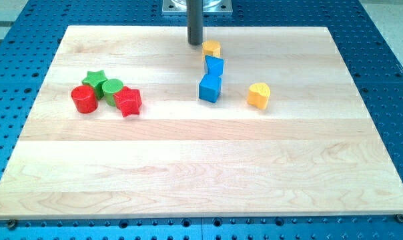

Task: Slide the yellow heart to the bottom of the blue cube

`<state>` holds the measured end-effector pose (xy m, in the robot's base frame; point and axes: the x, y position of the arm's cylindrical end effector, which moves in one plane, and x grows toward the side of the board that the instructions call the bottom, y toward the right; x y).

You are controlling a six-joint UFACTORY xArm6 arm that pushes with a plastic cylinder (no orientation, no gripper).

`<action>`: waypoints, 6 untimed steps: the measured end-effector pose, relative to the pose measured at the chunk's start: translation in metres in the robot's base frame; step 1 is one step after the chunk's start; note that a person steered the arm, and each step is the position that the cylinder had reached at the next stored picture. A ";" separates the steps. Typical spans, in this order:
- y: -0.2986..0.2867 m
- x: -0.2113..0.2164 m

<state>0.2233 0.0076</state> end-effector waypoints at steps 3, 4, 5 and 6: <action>0.150 0.173; 0.122 0.219; 0.111 0.216; 0.116 0.185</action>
<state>0.4084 0.1235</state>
